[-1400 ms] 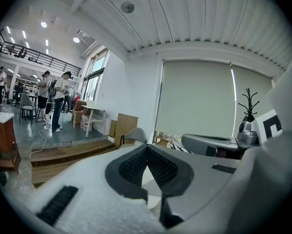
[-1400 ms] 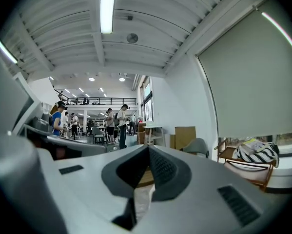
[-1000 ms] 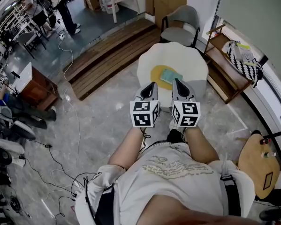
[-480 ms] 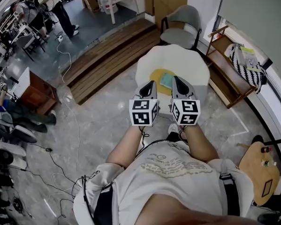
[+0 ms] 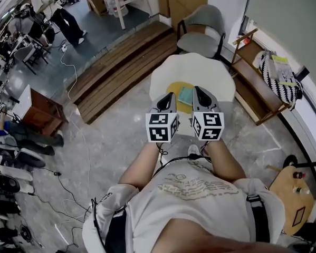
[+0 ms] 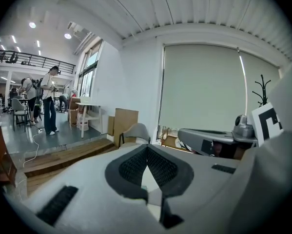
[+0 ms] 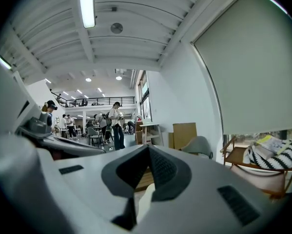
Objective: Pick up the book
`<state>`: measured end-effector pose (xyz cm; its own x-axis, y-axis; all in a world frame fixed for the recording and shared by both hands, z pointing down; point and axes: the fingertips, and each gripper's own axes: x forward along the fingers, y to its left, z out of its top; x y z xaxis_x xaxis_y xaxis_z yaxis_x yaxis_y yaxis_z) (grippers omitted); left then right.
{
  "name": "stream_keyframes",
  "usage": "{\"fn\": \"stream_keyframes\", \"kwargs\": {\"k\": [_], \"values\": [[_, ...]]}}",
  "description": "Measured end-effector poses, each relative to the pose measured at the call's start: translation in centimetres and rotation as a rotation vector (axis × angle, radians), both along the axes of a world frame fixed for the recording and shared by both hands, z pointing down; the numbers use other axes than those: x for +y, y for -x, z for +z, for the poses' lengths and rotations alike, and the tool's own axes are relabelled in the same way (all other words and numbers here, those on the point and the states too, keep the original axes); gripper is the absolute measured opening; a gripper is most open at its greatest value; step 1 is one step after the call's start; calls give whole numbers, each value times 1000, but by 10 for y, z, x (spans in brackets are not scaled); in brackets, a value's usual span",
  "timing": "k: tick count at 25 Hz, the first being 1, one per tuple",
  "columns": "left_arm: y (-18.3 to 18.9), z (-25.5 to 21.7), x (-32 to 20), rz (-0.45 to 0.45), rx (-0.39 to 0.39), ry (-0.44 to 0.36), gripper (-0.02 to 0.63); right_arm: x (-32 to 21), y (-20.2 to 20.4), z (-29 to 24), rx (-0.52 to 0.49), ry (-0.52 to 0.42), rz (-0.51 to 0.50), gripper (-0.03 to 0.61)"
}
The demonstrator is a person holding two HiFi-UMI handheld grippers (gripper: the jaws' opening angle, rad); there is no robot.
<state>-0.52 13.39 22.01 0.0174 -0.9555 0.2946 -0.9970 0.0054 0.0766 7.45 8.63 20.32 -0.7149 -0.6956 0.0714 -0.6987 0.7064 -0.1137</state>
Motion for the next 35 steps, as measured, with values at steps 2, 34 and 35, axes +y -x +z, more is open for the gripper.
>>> {"fn": "stream_keyframes", "kwargs": {"k": [2,34,35], "values": [[0,-1,-17,1,-3,3,20,-18,2,-1,0,3,-2,26],[-3,11,-222,136,45,68,20,-205,-5,12,43,63,117,26],[0,10,-227,152,42,66,20,-208,-1,11,44,61,129,26]]}}
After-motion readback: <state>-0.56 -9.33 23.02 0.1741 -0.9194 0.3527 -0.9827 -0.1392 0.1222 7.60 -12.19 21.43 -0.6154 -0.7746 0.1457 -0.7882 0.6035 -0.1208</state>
